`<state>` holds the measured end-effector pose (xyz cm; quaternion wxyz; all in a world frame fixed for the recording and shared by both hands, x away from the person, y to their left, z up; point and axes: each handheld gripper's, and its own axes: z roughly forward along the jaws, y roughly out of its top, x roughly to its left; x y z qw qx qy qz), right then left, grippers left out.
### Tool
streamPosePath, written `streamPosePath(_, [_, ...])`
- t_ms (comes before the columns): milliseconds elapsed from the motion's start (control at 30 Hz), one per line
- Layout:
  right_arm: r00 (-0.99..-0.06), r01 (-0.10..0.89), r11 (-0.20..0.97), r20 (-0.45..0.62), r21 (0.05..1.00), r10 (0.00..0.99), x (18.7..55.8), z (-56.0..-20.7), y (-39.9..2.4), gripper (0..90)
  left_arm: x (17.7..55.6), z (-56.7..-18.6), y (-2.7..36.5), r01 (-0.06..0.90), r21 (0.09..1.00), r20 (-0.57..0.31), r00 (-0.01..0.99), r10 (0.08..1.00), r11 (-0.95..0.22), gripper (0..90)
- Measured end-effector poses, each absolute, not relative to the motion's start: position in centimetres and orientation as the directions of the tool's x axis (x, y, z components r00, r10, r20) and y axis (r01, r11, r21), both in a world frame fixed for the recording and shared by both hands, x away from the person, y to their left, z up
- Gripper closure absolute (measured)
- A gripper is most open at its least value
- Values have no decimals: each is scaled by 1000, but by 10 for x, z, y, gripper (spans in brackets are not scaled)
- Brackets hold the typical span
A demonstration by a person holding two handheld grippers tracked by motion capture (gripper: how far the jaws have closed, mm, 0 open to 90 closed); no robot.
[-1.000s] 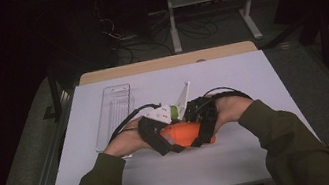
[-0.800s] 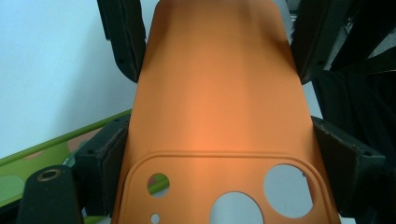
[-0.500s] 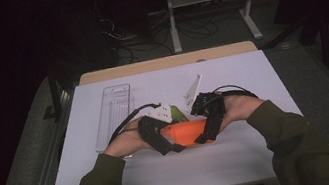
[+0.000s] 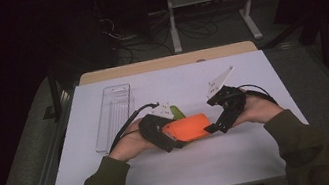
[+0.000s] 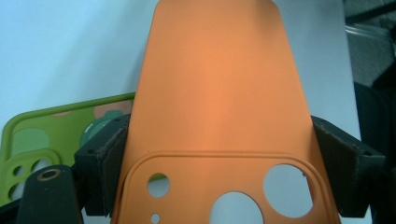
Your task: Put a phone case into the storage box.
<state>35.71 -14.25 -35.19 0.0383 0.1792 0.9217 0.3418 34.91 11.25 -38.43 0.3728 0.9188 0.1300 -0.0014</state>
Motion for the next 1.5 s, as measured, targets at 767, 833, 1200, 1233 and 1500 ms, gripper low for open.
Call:
streamPosePath(767, [-714, 547, 430, 134, 718, 687, 331, -392, -178, 0, 354, -384, 117, 404, 666, -106, 883, 457, -627, 160])
streamPosePath(833, [-698, 544, 408, 126, 733, 704, 327, -395, -179, 0, 354, -385, 116, 427, 674, -122, 869, 479, -603, 160])
streamPosePath(1200, [-639, 538, 330, 121, 776, 759, 318, -410, -180, 0, 357, -383, 121, 413, 674, -101, 873, 477, -613, 160])
streamPosePath(1233, [-642, 531, 336, 110, 778, 759, 318, -411, -179, 0, 357, -383, 122, 412, 675, -100, 873, 477, -613, 160])
streamPosePath(1500, [-647, 476, 374, 29, 796, 762, 315, -410, -173, 0, 358, -382, 124, 421, 684, -108, 866, 488, -596, 160])
